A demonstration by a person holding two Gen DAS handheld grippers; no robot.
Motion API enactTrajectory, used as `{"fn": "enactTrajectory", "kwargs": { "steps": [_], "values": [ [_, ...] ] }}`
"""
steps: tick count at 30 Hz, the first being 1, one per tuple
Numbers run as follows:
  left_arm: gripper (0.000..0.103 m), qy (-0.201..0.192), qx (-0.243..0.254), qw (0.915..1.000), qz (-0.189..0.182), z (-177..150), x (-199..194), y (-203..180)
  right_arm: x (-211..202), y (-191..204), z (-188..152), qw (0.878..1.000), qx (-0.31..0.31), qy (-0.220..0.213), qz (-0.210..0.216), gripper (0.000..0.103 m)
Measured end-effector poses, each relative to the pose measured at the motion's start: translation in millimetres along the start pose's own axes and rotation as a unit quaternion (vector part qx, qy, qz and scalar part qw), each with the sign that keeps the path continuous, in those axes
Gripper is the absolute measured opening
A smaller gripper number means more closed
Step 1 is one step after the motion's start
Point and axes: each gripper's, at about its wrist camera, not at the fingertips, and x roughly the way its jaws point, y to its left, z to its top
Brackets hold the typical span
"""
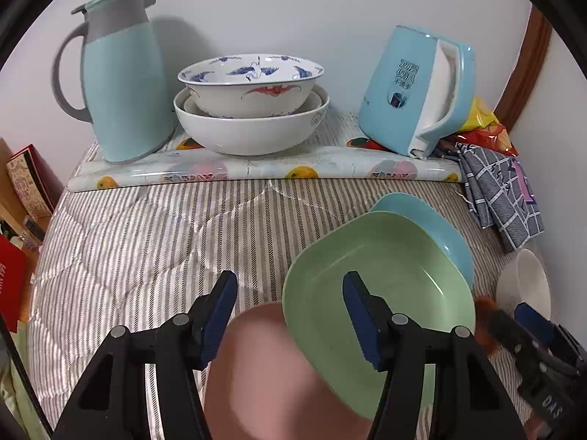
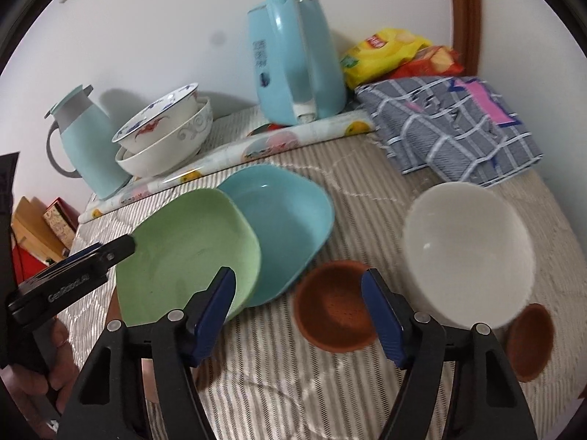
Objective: Organize plates and bowls
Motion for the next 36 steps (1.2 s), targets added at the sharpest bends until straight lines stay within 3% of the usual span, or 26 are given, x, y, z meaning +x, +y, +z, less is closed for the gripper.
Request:
{"fn": "enactTrajectory", "kwargs": {
  "steps": [5,10,13,15,16,18,24,36],
  "values": [
    [0.05,0.014,0.0,0.9999,-0.004,2,15,1,20,9,1,1.0,-0.01,0.017,0.001,0.068],
    [0.038,0.026,-0.009,0.9995,-0.013,2,26,6,36,13,1,0.999,-0.011,0.035,0.006,0.059],
    [0.028,0.029,-0.01,0.9993,-0.024,1,28,6,42,17,1,0.999,-0.017,0.041,0.007,0.046],
    [0.014,0.029,-0.013,0.9989,-0.033,0,28,6,44,18,1,0.999,-0.019,0.041,0.006,0.036],
    [0.013,0.03,-0.014,0.9986,-0.041,0,28,6,44,20,0,0.999,-0.021,0.036,0.003,0.032],
    [0.009,0.028,-0.011,0.9983,-0.051,-1,25,4,45,22,0,0.999,-0.025,0.035,0.006,0.013],
    [0.008,0.012,-0.008,0.9984,-0.055,-4,7,2,38,23,-4,0.999,-0.026,0.026,-0.006,0.011],
    [0.008,-0.024,-0.008,0.9973,-0.068,-16,-52,-2,-26,26,-11,0.999,-0.017,-0.027,-0.005,0.01]
  ]
}}
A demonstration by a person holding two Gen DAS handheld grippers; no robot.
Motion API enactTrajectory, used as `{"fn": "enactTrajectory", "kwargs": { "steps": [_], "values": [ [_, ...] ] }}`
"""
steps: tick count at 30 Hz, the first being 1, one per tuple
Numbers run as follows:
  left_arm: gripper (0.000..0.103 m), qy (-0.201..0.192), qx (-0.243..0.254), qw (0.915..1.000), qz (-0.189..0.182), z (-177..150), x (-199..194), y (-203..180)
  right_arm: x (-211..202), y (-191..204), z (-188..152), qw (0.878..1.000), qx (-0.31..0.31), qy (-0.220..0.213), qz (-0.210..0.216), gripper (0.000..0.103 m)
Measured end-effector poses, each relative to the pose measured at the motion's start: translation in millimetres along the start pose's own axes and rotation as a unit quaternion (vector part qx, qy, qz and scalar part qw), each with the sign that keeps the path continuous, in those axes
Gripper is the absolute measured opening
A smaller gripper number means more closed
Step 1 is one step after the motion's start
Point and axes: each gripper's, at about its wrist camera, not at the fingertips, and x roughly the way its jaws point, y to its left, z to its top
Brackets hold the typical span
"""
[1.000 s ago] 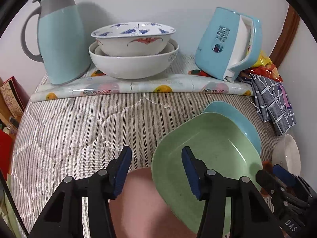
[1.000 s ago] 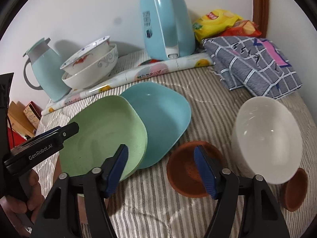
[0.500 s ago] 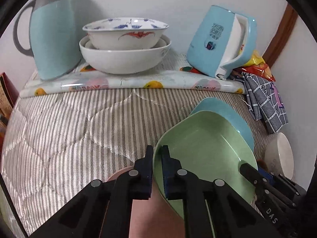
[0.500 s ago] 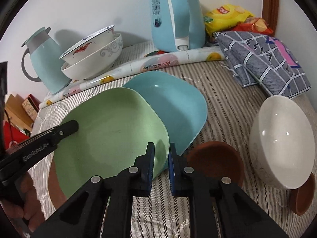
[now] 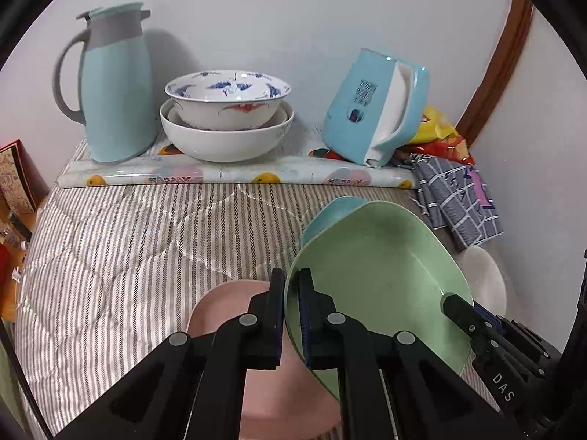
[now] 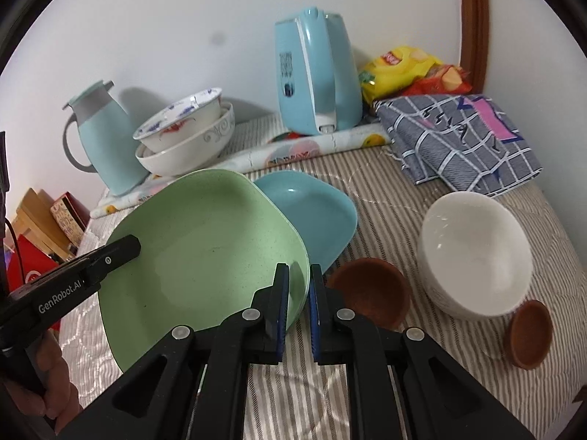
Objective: Organize plates and bowls
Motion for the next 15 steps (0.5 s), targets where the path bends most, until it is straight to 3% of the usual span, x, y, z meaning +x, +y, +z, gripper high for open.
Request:
{"fn": "enactTrajectory", "kwargs": {
  "steps": [15],
  "values": [
    [0.008,-0.019,-0.01,0.9997,-0.012,-27,-45,-4,-56,7,-21,1.0,-0.003,-0.029,-0.008,0.01]
  ]
}}
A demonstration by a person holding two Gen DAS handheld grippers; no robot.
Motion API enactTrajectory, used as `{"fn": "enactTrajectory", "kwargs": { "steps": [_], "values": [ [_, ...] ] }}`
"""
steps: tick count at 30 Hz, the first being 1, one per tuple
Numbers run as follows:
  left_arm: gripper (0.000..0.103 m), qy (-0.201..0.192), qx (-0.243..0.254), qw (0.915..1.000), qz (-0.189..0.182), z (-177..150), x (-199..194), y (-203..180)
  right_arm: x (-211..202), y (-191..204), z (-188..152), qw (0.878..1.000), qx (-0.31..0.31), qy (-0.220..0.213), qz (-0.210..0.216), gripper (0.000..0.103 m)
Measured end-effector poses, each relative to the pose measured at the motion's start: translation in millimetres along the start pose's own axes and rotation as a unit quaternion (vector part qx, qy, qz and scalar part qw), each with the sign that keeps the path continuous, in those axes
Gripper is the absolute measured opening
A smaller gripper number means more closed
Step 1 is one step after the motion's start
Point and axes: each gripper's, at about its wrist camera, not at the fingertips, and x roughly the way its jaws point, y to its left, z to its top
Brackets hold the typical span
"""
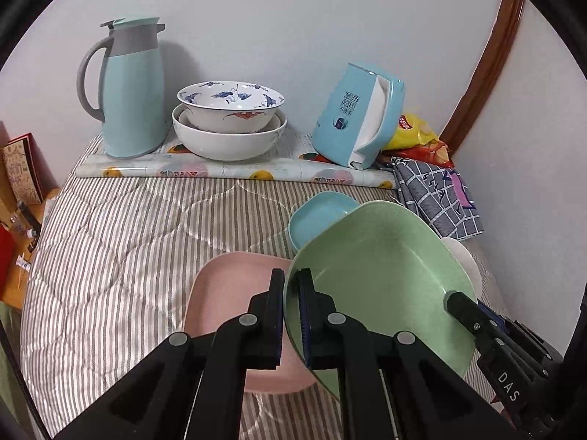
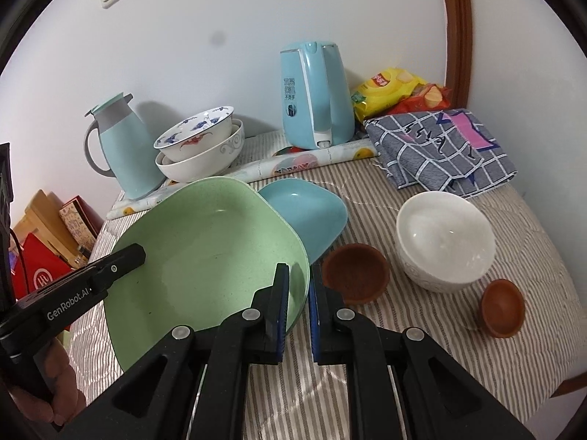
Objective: Organize plates and bowls
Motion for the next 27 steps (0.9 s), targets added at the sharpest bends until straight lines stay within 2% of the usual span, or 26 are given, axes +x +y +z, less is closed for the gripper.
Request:
{"fn": "enactTrajectory", "kwargs": {
  "steps": [13,27],
  "values": [
    [0.008,-0.003,-0.016,0.9999,-0.001,-17,-15,11,-16,11,-16,1.0,-0.006,-0.008,0.001,0.01],
    [0.008,0.005,-0.038,0.9992,0.013,-38,-14,36,-6,26,-35,1.0,-0.014,0.003,0.016,0.01]
  ]
}}
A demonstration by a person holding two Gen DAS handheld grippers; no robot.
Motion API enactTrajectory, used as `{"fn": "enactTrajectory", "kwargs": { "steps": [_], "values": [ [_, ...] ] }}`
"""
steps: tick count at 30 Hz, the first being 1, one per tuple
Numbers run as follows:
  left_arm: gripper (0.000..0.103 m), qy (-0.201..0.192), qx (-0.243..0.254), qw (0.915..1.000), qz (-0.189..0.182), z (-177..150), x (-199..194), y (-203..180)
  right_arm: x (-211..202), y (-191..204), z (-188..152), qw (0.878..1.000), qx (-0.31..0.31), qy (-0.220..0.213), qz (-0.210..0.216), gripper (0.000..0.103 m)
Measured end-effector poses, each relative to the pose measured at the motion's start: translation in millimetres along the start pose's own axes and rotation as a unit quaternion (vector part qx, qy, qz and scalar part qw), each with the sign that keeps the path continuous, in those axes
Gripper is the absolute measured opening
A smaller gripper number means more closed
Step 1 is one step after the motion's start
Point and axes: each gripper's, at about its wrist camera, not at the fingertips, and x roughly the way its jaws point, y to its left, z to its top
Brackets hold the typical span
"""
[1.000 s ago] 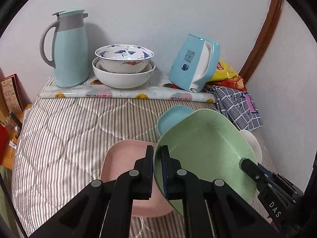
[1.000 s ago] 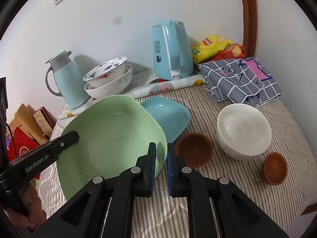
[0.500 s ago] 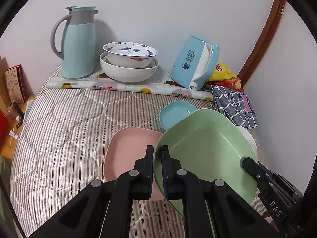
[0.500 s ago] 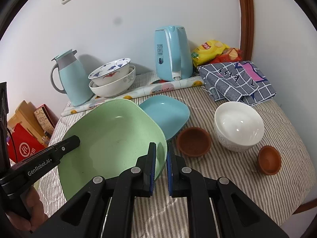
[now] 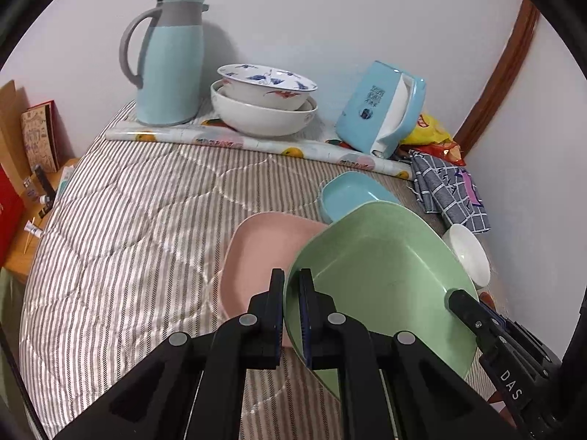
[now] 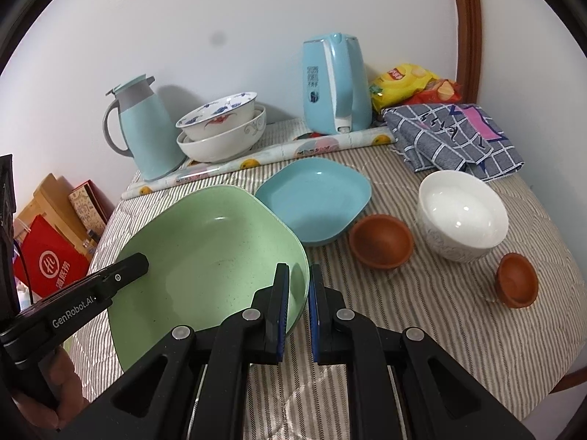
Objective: Organize plates and bowls
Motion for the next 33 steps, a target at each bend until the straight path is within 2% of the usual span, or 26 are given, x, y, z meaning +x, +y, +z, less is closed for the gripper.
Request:
{"fn": "enactTrajectory", "kwargs": {
  "steps": [16,25,33],
  "values": [
    [0.008,0.034,-0.032,0.9985,0.028,-15,22,35,37,19,-17,0.999,-0.018,0.046,0.016,0.01],
    [0.008,0.047,-0.047,0.9969,0.043,-11,40,48,62,31,-9,0.998,-0.029,0.055,0.021,0.01],
    [0.008,0.054,-0.041,0.9959,0.06,-6,56,54,88,37,-4,0.996,-0.044,0.073,0.019,0.01]
  ]
}}
